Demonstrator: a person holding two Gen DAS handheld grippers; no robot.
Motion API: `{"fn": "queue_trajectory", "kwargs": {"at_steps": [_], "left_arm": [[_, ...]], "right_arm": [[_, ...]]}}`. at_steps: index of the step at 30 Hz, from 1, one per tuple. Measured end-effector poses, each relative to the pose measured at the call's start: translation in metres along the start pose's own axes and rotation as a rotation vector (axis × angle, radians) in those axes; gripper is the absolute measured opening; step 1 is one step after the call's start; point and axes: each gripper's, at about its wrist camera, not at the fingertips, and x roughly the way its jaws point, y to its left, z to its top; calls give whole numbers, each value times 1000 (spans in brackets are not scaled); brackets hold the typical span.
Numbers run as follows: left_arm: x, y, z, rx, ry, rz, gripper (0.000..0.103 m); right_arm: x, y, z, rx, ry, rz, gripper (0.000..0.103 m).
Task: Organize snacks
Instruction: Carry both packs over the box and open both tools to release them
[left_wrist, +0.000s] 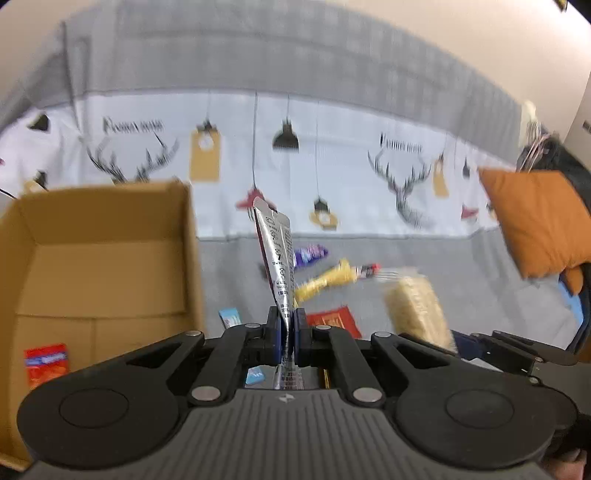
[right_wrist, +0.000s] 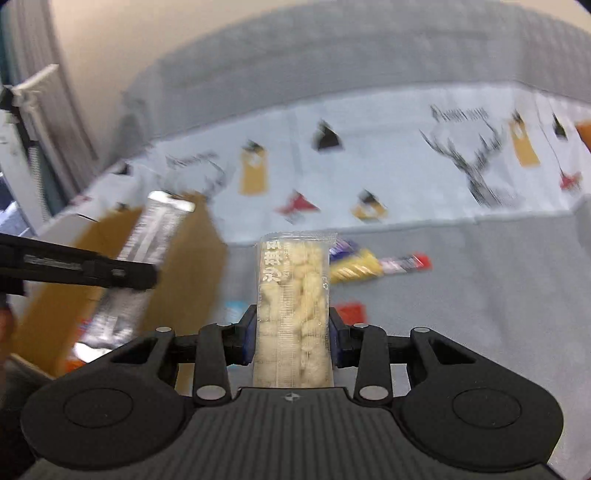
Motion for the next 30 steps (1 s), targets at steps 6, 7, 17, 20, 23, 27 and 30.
{"fn": "queue_trajectory", "kwargs": {"at_steps": [6,7,17,20,23,27,30], "left_arm": [[-63,17,-1,1,-99,3,6],[-71,23,-1,-2,-116,12,6],[-195,61,11,17,-370,114,6],[-227,62,17,82,-449,162,6],[-248,69,23,98,-485,179,6],[-244,83,21,81,-464,184,6],[-224,99,11,51,-418,186,6]], "right_arm": [[-31,78,32,-100,-76,70,39],[-36,90,36,-112,-89,72,39],[-88,179,83,-193,-222,181,39],[-102,201,94,-230,-262,218,39],[-103,215,103,-246,-276,238,39],[-88,228,109,-265,-258,246,39],[-72,232,104,-253,-212,244,39]]}}
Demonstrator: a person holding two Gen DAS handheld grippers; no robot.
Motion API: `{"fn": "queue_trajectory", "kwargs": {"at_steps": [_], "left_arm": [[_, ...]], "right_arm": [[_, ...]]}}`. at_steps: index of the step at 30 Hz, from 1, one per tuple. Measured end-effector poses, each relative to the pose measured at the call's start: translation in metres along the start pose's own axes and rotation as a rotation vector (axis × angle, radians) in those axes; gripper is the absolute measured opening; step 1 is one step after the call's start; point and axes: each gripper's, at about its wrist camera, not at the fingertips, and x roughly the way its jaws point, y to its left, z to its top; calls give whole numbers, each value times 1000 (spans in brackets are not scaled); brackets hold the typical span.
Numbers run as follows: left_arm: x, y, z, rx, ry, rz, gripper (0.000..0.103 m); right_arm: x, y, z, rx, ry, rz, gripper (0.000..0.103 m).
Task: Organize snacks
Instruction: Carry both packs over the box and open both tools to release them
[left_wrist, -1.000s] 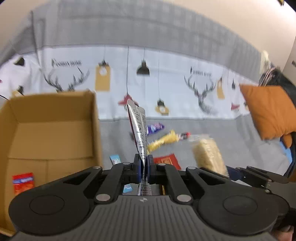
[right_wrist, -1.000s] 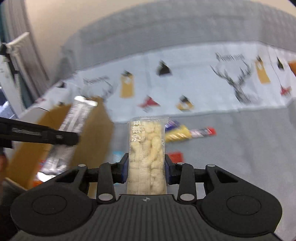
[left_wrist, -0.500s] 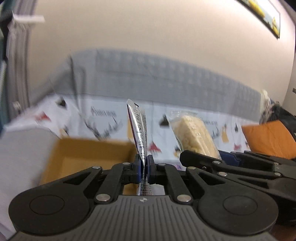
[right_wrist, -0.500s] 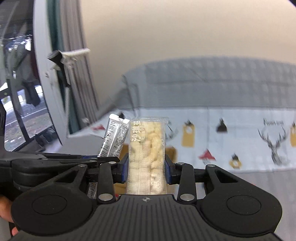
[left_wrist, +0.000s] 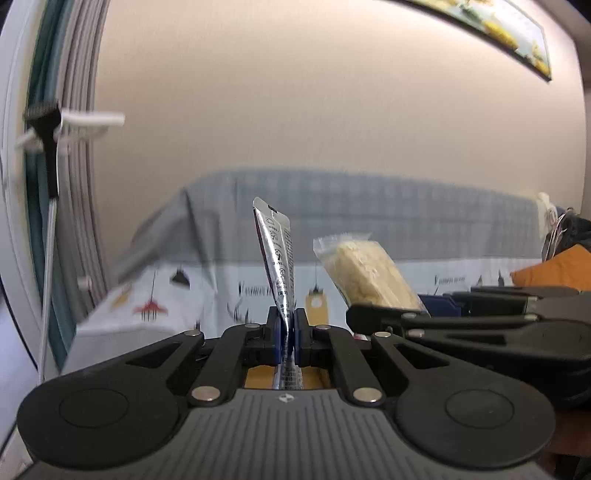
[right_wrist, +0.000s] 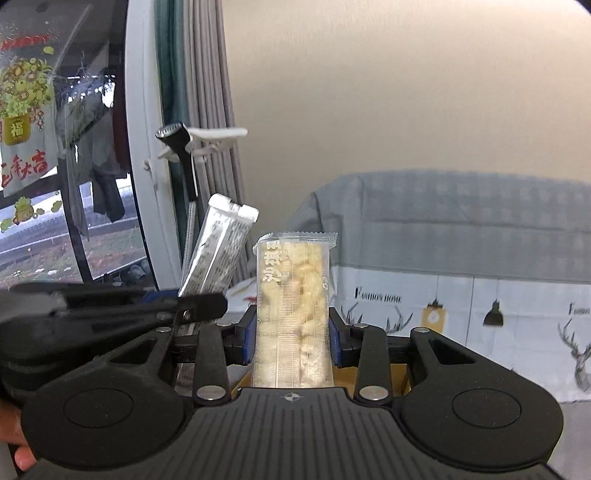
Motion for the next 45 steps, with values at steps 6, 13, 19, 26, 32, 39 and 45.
{"fn": "queue_trajectory", "kwargs": {"at_steps": [6,13,19,26,32,39,45], "left_arm": [[56,22,-58,-66,161,-1,6],[126,42,-136,-132,375,-10,6],[165,66,-171,-206,473,-28,8],[190,78,-188,-213,529,-43,8],[193,84,-195,-237,550,-38,10],[163,89,-169,-283,538,47,80],[118,63,-145,-250,458,35,83]], "right_arm": [[45,-6,-46,12,133,-14,39],[103,-23,-111,59,328,-55,39],[135,-34,-155,91,447,-81,39],[163,-31,-173,78,528,-79,39],[168,-31,-177,75,531,-135,40],[139,-35,-153,139,425,-134,79],[87,-37,-139,154,325,-123,79]]}}
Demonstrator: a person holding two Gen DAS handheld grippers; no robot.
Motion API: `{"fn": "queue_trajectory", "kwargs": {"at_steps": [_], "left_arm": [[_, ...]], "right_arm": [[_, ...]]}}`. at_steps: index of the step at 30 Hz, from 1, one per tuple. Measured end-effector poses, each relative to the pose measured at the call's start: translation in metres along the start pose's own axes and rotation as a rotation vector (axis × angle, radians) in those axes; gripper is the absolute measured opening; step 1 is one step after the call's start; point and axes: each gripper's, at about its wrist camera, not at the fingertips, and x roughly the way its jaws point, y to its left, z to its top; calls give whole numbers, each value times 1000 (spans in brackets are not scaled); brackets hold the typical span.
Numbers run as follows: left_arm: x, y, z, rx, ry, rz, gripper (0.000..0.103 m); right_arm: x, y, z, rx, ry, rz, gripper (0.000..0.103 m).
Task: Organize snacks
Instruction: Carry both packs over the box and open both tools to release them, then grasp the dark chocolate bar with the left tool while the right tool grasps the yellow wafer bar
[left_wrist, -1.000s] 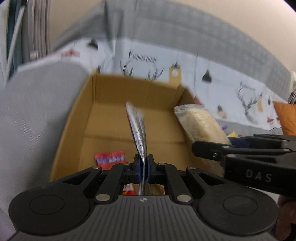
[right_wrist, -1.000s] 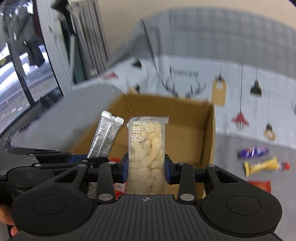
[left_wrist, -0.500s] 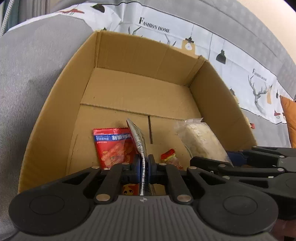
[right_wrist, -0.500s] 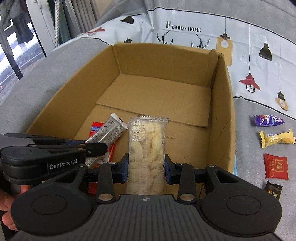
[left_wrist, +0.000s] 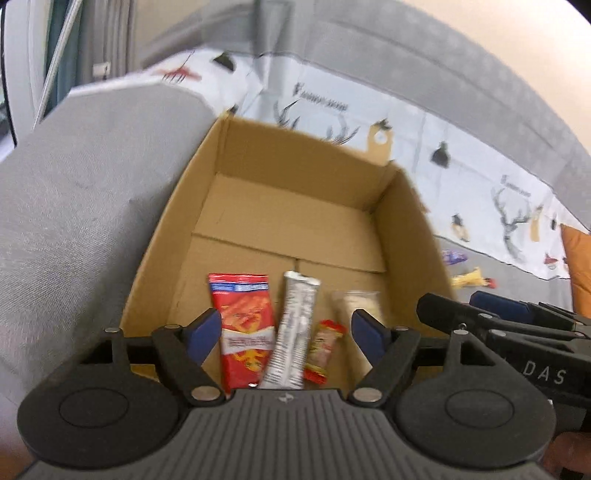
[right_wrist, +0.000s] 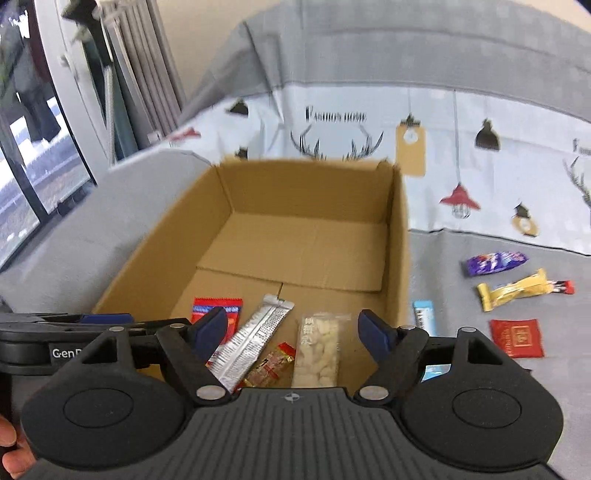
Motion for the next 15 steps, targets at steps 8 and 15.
{"fn": "queue_trajectory", "kwargs": {"at_steps": [8,15], "left_arm": [[-32,-93,-12,136,-15,-62,84],[-20,-182,-30,274,-11,-119,84]], "right_arm": [[-88,-52,-17,28,-133,-75,79],[-128,-125,-47,153,-197,-182,79]]}}
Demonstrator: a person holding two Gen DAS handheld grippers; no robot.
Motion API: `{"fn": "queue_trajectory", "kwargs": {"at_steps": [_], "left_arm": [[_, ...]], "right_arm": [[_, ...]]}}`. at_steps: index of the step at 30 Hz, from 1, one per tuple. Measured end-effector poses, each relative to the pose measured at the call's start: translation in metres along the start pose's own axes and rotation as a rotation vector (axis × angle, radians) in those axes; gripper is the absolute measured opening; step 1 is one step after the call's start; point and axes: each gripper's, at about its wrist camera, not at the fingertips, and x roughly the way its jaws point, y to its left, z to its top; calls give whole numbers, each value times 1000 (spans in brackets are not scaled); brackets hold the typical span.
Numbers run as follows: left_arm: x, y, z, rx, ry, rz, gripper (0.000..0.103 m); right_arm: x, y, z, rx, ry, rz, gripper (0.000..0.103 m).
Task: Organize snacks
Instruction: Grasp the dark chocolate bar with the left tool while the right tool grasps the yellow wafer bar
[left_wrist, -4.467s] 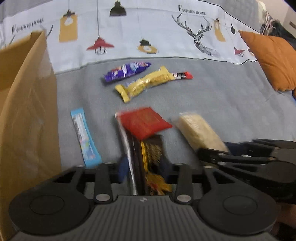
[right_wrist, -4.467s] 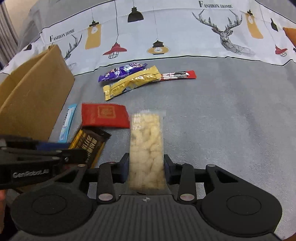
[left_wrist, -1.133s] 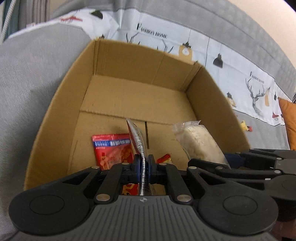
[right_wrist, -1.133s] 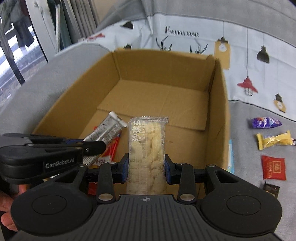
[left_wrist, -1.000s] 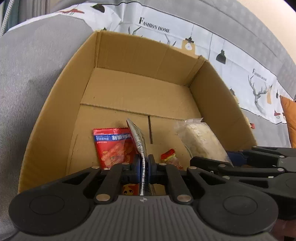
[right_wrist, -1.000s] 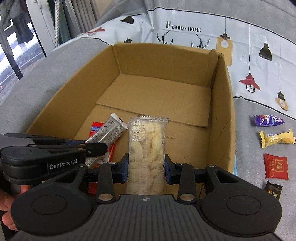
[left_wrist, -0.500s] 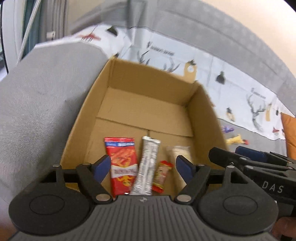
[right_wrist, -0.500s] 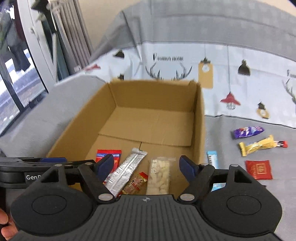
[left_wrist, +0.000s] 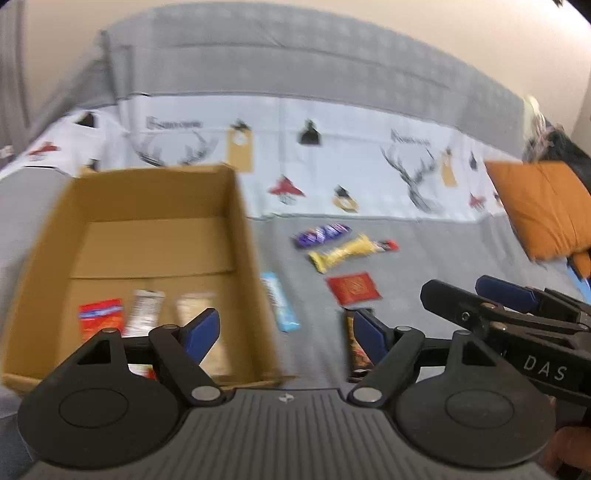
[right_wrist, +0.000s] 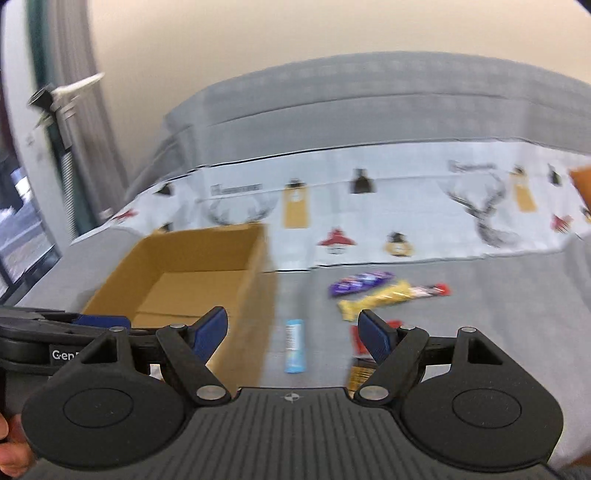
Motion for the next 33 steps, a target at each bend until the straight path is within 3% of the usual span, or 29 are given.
{"fn": "queue_trajectory", "kwargs": {"at_steps": [7,12,15,16,18,19,21,23,25,28,33], "left_arm": [[67,-56,-7,108,84,3,83],[133,-70,-20,67,187,-79,78],[173,-77,-23,43,256,-88,72],[187,-79,-24,39,273,-91,71],[217,-87,-27,77,337,-55,52],[228,-87,-27,77,347,-70,51],[242,-88,-16,60,367,-107,26],[246,-89,-2,93,336,-49,16],[251,-75,9,74,307,18,16],[262,-43,14,-38,333,-5,17],[266,-28,15,-106,329,-45,16]], "right_arm": [[28,-79,-40,183,48,-57,79],[63,-122,-62,286,114,-60,76],[86,-143,-62,338,147,-50,74],[94,-148,-61,337,154,-47,74],[109,-158,-58,334,167,-44,74],[117,-163,-57,339,173,-40,74],[132,-172,-57,358,192,-36,72],[147,-173,-54,344,211,-36,72],[166,-169,-50,306,228,-12,72],[194,-158,-41,248,240,28,72],[241,-139,-25,149,239,102,72]]}}
